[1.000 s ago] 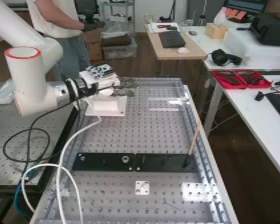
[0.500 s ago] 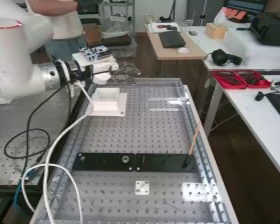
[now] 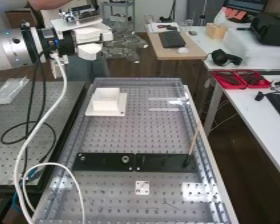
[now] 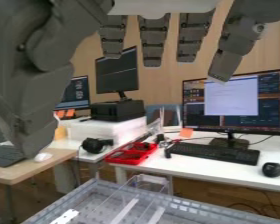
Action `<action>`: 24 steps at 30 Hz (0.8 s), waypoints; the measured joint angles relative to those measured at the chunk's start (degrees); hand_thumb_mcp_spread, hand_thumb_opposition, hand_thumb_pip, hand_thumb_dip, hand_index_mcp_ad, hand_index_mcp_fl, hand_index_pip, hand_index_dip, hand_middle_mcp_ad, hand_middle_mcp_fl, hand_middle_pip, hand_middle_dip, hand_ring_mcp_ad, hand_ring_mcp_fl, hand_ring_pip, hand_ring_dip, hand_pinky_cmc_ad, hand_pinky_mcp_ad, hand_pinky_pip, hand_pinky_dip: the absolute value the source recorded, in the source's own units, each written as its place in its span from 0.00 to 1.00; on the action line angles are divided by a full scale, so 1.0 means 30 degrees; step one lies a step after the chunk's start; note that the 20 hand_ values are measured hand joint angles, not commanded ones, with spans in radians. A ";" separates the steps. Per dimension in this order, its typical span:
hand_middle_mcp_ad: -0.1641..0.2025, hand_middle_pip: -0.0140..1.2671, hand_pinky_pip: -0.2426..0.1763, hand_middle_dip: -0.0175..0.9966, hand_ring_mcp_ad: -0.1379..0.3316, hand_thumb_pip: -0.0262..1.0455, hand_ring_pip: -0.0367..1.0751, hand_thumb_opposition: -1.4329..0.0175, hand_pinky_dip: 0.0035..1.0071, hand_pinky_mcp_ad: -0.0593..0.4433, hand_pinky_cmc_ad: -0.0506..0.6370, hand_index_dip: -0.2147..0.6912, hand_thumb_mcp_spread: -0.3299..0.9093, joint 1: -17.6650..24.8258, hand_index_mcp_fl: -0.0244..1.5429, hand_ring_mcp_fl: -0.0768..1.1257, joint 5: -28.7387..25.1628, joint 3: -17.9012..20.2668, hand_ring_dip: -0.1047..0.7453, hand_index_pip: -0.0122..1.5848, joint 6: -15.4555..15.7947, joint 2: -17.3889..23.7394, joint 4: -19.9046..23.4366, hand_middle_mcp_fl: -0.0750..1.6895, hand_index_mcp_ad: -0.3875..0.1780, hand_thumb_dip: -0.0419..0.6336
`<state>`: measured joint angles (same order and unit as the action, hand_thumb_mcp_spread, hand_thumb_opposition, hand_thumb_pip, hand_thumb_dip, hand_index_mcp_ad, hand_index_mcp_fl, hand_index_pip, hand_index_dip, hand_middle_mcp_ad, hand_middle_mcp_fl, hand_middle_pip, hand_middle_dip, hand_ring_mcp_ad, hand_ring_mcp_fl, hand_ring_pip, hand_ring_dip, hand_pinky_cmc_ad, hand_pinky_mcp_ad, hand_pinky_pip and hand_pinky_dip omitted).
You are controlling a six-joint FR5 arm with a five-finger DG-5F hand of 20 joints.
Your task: Grab the larger nut and place it in the white container
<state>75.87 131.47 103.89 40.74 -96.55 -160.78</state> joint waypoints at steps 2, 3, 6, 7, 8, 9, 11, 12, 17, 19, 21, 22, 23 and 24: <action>0.62 0.10 0.28 0.24 0.61 0.51 0.10 0.44 0.55 0.71 0.66 0.17 0.40 -0.0001 0.03 0.06 -0.1278 -0.0349 0.27 0.08 -0.0145 0.0000 -0.0173 0.04 0.41 0.29; 0.62 0.10 0.28 0.24 0.62 0.51 0.10 0.44 0.55 0.73 0.68 0.17 0.40 0.0012 0.03 0.06 -0.1662 -0.0436 0.27 0.08 -0.0189 -0.0004 -0.0212 0.04 0.43 0.30; 0.62 0.10 0.28 0.24 0.65 0.49 0.10 0.45 0.55 0.74 0.70 0.19 0.39 0.0235 0.03 0.06 -0.3962 -0.0902 0.27 0.07 -0.0356 -0.0066 -0.0435 0.04 0.44 0.27; 0.64 0.10 0.28 0.24 0.67 0.49 0.10 0.45 0.55 0.74 0.70 0.19 0.40 0.0423 0.03 0.06 -0.5039 -0.1118 0.27 0.07 -0.0370 -0.0113 -0.0559 0.04 0.44 0.27; 0.64 0.10 0.28 0.24 0.67 0.49 0.10 0.45 0.55 0.74 0.71 0.19 0.40 0.0666 0.03 0.06 -0.6114 -0.1330 0.27 0.07 -0.0330 -0.0168 -0.0679 0.04 0.44 0.27; 0.64 0.10 0.27 0.24 0.67 0.49 0.10 0.45 0.55 0.74 0.71 0.19 0.40 0.0794 0.03 0.06 -0.6615 -0.1425 0.27 0.07 -0.0283 -0.0195 -0.0728 0.04 0.44 0.27; 0.64 0.10 0.25 0.24 0.67 0.48 0.10 0.45 0.55 0.74 0.70 0.19 0.40 0.1204 0.03 0.06 -0.8142 -0.1715 0.27 0.07 -0.0088 -0.0280 -0.0837 0.04 0.44 0.27; 0.64 0.10 0.25 0.24 0.67 0.48 0.10 0.45 0.55 0.74 0.70 0.19 0.40 0.1487 0.03 0.06 -0.9156 -0.1933 0.27 0.07 0.0047 -0.0350 -0.0901 0.04 0.44 0.27; 0.64 0.10 0.25 0.24 0.67 0.48 0.10 0.46 0.55 0.74 0.72 0.20 0.42 0.2460 0.03 0.06 -1.2160 -0.3553 0.27 0.06 0.0636 -0.0948 -0.1771 0.04 0.45 0.27; 0.63 0.10 0.25 0.24 0.67 0.48 0.10 0.46 0.55 0.74 0.72 0.20 0.42 0.2676 0.03 0.06 -1.2566 -0.4208 0.27 0.06 0.0841 -0.1237 -0.2303 0.04 0.45 0.27; 0.64 0.10 0.25 0.24 0.67 0.48 0.10 0.46 0.55 0.74 0.72 0.20 0.42 0.2851 0.03 0.06 -1.2869 -0.4922 0.27 0.06 0.0971 -0.1603 -0.2922 0.04 0.44 0.28; 0.63 0.10 0.25 0.24 0.67 0.48 0.10 0.46 0.54 0.74 0.72 0.20 0.42 0.2948 0.03 0.06 -1.3075 -0.5375 0.27 0.06 0.1025 -0.1863 -0.3356 0.04 0.44 0.27; 0.63 0.10 0.25 0.24 0.67 0.48 0.10 0.46 0.54 0.74 0.72 0.20 0.42 0.3018 0.03 0.06 -1.3260 -0.5728 0.27 0.06 0.1048 -0.2086 -0.3720 0.04 0.44 0.28; 0.63 0.10 0.25 0.24 0.67 0.48 0.10 0.46 0.52 0.74 0.72 0.20 0.42 0.3064 0.03 0.06 -1.3401 -0.5944 0.27 0.06 0.1051 -0.2227 -0.3991 0.04 0.44 0.27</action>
<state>85.06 91.27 86.05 43.89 -103.24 -172.75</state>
